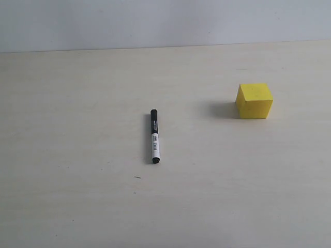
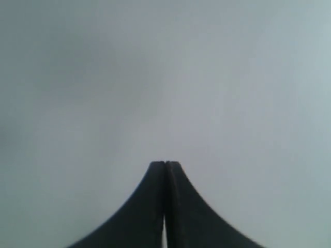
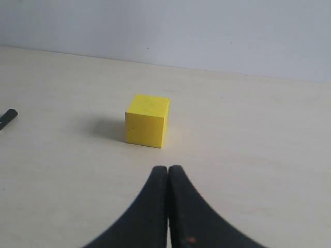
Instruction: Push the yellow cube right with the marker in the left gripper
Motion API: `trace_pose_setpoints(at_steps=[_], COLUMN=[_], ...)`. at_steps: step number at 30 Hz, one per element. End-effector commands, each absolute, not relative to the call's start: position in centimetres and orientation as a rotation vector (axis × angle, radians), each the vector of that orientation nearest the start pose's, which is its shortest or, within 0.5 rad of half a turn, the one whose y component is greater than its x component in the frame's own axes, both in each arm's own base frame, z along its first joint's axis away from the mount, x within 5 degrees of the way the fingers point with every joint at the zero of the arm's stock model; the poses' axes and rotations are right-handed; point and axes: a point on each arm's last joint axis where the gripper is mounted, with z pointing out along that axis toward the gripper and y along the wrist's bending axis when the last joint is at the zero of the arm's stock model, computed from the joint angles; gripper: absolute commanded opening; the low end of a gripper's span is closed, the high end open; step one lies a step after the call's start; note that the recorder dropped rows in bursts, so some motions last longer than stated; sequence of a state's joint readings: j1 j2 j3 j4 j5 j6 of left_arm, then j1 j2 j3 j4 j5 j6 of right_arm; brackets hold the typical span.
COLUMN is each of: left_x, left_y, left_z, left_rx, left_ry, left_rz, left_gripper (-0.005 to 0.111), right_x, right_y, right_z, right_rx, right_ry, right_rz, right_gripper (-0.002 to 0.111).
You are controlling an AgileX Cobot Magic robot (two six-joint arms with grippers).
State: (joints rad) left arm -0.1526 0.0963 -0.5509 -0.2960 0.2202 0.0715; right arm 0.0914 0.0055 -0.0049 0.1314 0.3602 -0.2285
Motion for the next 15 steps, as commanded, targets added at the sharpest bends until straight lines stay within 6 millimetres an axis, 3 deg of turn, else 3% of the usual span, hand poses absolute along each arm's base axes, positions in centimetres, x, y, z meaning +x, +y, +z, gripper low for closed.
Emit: trace_pose_setpoints(at_steps=[1, 15], left_x=[-1.09, -1.15], left_y=[-0.42, -0.39], left_z=[36.49, 36.57], left_rx=[0.022, 0.019], left_ry=[1.16, 1.149], left_rz=[-0.354, -0.353], left_gripper=[0.0, 0.0], right_x=[5.26, 5.26], right_y=[0.91, 0.91], right_z=[18.14, 18.14], right_rx=[-0.22, -0.22], right_ry=[1.823, 1.823], right_rz=[0.029, 0.029], right_gripper=[0.0, 0.0])
